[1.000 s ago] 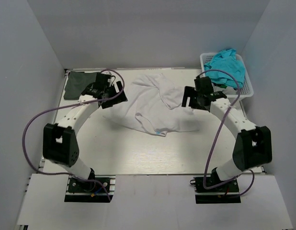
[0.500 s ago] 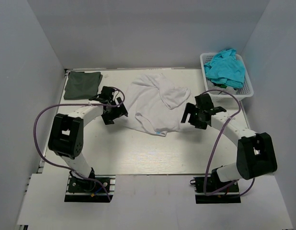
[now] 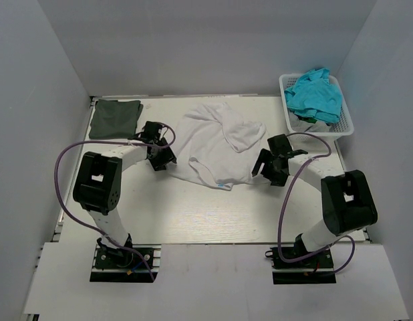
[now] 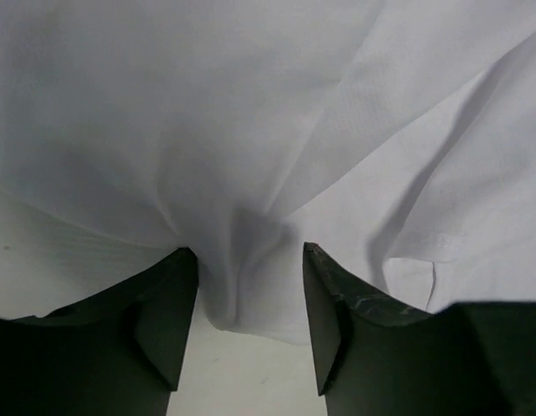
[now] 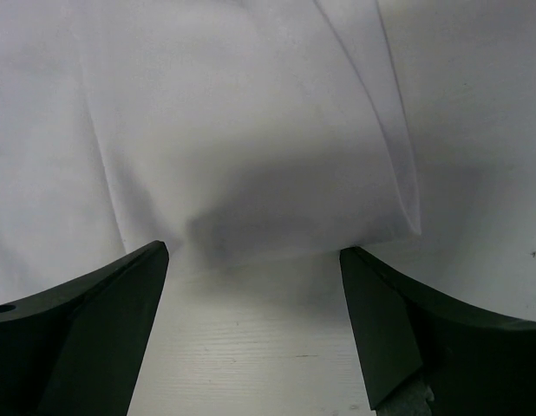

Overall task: Fold and stack the t-shirts
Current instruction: Flatten out the tshirt

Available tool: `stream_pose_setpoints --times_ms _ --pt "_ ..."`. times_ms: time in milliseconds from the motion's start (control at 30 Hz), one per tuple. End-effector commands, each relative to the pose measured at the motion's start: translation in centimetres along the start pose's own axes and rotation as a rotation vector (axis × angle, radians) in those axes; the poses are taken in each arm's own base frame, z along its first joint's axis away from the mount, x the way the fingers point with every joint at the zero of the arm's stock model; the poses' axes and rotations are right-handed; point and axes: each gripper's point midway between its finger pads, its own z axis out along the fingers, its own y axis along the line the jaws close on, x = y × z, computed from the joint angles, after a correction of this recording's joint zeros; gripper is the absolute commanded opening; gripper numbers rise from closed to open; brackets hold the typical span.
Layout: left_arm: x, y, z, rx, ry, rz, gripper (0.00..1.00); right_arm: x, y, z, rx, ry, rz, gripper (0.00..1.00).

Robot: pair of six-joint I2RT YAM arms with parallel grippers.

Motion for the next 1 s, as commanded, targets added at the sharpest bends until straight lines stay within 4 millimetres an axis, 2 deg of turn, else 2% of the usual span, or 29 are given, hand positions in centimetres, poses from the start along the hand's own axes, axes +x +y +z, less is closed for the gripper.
stream_pose_setpoints --times_ms 0,67,100,133,167,200,233,267,300,333,367,467,500,533,600,633,700,733,767,800,833,867,900,933,967 --pt "1.5 1.1 1.9 -0.032 0.055 -0.011 0.59 -0.5 -0.7 1.2 0.049 -0.019 0.046 0.86" --pt "1.7 1.3 2.2 -0.041 0.064 -0.012 0.45 -0.9 -0.9 1.7 0.071 -0.031 0.053 0.83" --pt "1.7 1.3 2.2 -0.041 0.064 -0.012 0.35 -1.2 -0.8 2.1 0.081 -0.03 0.069 0.82" --pt "1.9 1.4 2.2 -0.047 0.07 -0.013 0.3 -1.3 -0.6 2.3 0.078 -0.03 0.07 0.8" --pt "1.4 1.3 2.1 -0.047 0.058 -0.012 0.25 -1.5 -0.5 2.5 0.078 -0.032 0.074 0.71" --pt "1.6 1.4 1.9 -0.06 0.071 -0.013 0.19 -1.5 -0.3 3.1 0.082 -0.022 0.091 0.59" --pt "1.6 1.8 1.9 -0.078 0.067 -0.012 0.07 -1.6 -0.3 3.2 0.084 -0.024 0.094 0.46" --pt "1.1 1.6 1.5 -0.079 0.05 -0.002 0.01 -1.8 -0.4 3.3 0.095 -0.03 0.106 0.25" --pt "0.5 1.3 1.0 -0.077 0.031 -0.001 0.0 -2.2 0.0 3.3 0.092 -0.041 0.109 0.09" --pt "-0.1 0.8 0.4 -0.065 0.018 0.015 0.0 -2.3 -0.1 3.3 0.095 -0.044 0.111 0.0" --pt "-0.6 0.4 0.0 -0.05 0.002 0.029 0.0 -2.8 0.1 2.9 0.087 -0.056 0.118 0.0" --pt "-2.8 -1.8 -3.2 0.02 -0.08 0.046 0.0 -5.2 1.7 0.2 0.02 -0.149 0.083 0.0" --pt "-3.3 -2.2 -4.1 0.039 -0.102 0.056 0.0 -6.3 2.3 -0.9 -0.003 -0.186 0.078 0.0" --pt "-4.5 -3.5 -6.6 0.09 -0.163 0.068 0.0 -7.7 3.0 -3.3 -0.04 -0.252 0.061 0.0" --pt "-5.9 -4.7 -9.2 0.146 -0.244 0.07 0.0 -9.2 3.8 -5.6 -0.07 -0.313 0.046 0.0" --pt "-6.8 -5.7 -10.9 0.184 -0.288 0.072 0.0 -10.5 4.6 -8.3 -0.113 -0.385 0.022 0.0" --pt "-8.5 -7.4 -15.7 0.278 -0.38 0.071 0.0 -11.9 5.3 -11.5 -0.154 -0.453 0.002 0.0" --pt "-8.8 -8.1 -17.2 0.316 -0.402 0.077 0.0 -13.5 6.4 -14.4 -0.195 -0.514 0.002 0.0" --pt "-9.4 -8.5 -18.9 0.346 -0.433 0.075 0.0 -13.6 6.3 -15.2 -0.195 -0.519 -0.013 0.0" --pt "-10.1 -9.3 -22.0 0.392 -0.488 0.079 0.0 -13.7 6.4 -16.5 -0.208 -0.532 -0.018 0.0" --pt "-10.2 -9.5 -23.4 0.402 -0.5 0.08 0.0 -14.8 7.2 -19.0 -0.237 -0.578 -0.018 0.0" --pt "-10.4 -9.8 -24.8 0.421 -0.523 0.081 0.0 -15.0 7.5 -21.1 -0.266 -0.621 -0.025 0.0" --pt "-11.1 -10.7 -27.3 0.456 -0.565 0.084 0.0 -15.6 7.3 -22.2 -0.261 -0.653 -0.016 0.0" --pt "-11.4 -10.8 -29.3 0.473 -0.604 0.082 0.0 -16.1 8.0 -23.8 -0.301 -0.682 -0.016 0.0" --pt "-11.5 -11.0 -30.7 0.489 -0.623 0.083 0.0 -16.6 8.3 -26.8 -0.338 -0.746 -0.015 0.0"
